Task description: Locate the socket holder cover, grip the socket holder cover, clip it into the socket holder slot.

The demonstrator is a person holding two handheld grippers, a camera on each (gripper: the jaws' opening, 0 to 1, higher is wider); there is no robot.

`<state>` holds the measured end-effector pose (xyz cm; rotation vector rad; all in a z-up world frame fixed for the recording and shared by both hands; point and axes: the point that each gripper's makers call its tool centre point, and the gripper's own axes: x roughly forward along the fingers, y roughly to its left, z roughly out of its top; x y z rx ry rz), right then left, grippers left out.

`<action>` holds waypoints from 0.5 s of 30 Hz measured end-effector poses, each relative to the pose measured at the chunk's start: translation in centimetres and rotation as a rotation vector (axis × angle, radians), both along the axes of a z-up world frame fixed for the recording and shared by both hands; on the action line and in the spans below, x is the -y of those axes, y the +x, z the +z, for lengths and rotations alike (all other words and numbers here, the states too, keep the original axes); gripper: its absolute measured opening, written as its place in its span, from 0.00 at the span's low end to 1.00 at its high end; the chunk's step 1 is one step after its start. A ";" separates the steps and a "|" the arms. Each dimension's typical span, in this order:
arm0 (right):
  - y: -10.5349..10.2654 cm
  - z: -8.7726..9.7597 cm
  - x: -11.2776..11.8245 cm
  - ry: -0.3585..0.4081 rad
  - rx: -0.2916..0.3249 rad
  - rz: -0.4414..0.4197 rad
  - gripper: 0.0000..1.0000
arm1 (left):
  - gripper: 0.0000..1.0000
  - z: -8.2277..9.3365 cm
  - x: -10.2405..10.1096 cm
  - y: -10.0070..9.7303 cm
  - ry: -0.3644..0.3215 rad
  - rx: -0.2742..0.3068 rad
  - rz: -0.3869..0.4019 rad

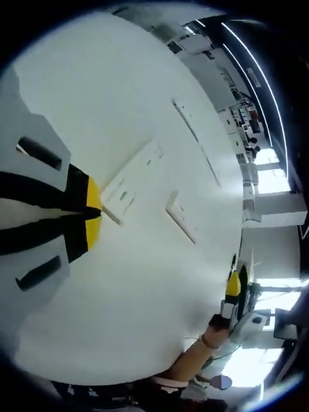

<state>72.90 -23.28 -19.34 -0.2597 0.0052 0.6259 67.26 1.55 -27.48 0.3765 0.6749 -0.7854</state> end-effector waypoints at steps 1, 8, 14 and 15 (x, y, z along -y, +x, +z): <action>0.1 0.0 0.1 0.000 0.000 -0.001 0.35 | 0.03 0.0 0.0 0.0 0.010 -0.013 0.005; 0.7 -0.3 1.1 -0.021 0.008 -0.037 0.34 | 0.03 -0.3 0.6 0.4 0.101 -0.130 0.002; 1.1 -0.6 1.9 -0.013 -0.007 -0.063 0.34 | 0.03 -0.5 0.6 0.4 0.173 -0.248 -0.020; 1.1 -0.6 1.8 -0.013 -0.006 -0.062 0.34 | 0.03 -0.5 0.6 0.6 0.172 -0.263 -0.017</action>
